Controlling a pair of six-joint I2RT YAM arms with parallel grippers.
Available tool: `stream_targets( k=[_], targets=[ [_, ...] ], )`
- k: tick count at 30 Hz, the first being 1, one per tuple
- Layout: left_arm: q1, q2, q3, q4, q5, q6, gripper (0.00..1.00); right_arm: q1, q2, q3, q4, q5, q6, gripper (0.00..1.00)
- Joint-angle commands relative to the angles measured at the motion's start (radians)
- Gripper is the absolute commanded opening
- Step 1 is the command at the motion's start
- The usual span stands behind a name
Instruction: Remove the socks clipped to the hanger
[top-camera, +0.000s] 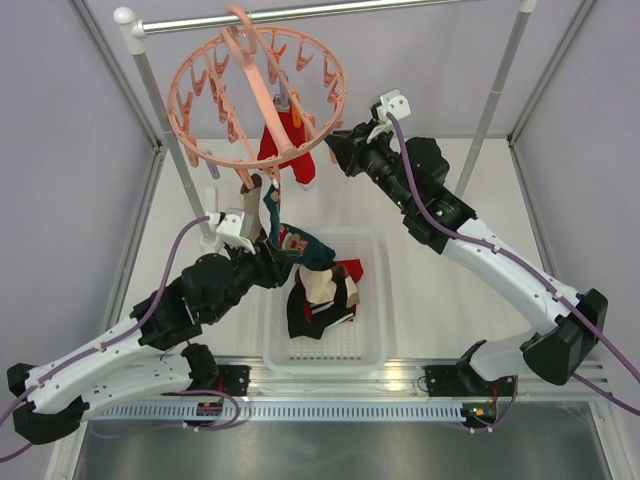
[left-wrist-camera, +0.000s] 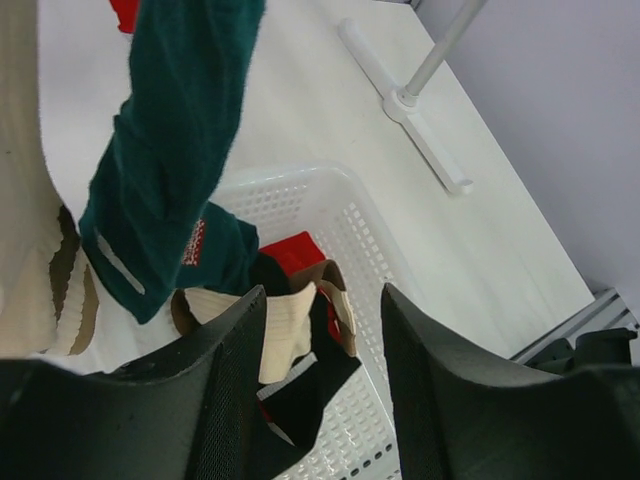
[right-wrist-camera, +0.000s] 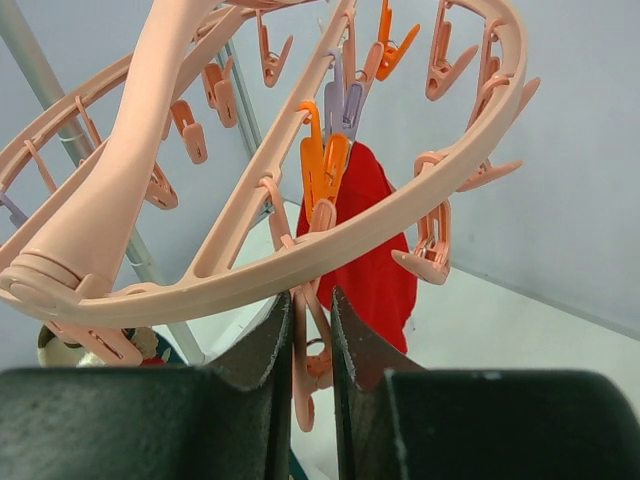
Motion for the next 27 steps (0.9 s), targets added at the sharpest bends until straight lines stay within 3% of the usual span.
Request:
stream_targets(
  k=[1,10,20,27],
  targets=[
    [-0.004,-0.011,0.005,-0.039,-0.060,0.006,0.54,-0.023,0.020,0.056,0.024,0.004,0.040,0.13],
    [-0.004,0.041,-0.029,-0.080,-0.216,-0.063,0.56,-0.035,0.028,0.059,0.022,-0.022,0.057,0.13],
    [0.007,0.249,-0.035,-0.088,-0.374,-0.149,0.63,-0.037,0.018,0.052,0.022,-0.043,0.072,0.13],
    [0.068,0.349,-0.039,-0.048,-0.376,-0.160,0.63,-0.038,0.009,0.046,0.022,-0.057,0.079,0.13]
  ],
)
